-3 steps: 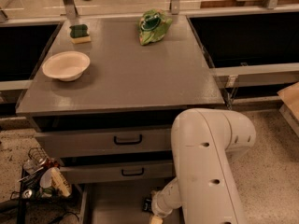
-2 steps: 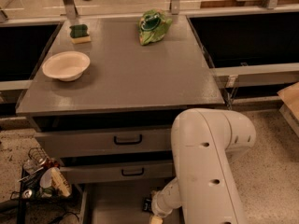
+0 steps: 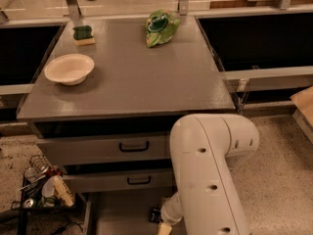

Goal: Pick rxbar blueberry from bottom drawer and place on counter

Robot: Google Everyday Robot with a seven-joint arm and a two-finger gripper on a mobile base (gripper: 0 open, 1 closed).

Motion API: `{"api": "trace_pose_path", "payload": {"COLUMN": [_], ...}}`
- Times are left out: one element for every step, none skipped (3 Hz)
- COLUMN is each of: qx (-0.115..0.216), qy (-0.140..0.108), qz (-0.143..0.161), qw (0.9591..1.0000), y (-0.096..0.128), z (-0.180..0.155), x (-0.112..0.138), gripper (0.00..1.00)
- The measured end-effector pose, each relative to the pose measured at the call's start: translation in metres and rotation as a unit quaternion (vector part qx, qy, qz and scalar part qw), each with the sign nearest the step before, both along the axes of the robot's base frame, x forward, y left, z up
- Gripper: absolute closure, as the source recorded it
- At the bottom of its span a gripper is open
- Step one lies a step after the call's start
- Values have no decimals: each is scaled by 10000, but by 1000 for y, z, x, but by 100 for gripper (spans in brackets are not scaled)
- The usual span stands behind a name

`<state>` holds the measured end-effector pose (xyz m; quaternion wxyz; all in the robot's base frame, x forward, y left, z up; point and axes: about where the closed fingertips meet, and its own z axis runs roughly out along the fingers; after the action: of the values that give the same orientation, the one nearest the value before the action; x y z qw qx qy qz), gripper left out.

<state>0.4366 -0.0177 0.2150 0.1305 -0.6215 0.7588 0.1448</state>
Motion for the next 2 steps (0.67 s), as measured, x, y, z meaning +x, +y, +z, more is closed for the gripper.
{"api": "trace_pose_path", "payload": {"qx": [26, 26], "qy": [121, 121], "qz": [-216, -216], "qw": [9997, 9997], "y": [-8, -8], "z": [-16, -16], "x": [-1, -1], "gripper": [0, 0]}}
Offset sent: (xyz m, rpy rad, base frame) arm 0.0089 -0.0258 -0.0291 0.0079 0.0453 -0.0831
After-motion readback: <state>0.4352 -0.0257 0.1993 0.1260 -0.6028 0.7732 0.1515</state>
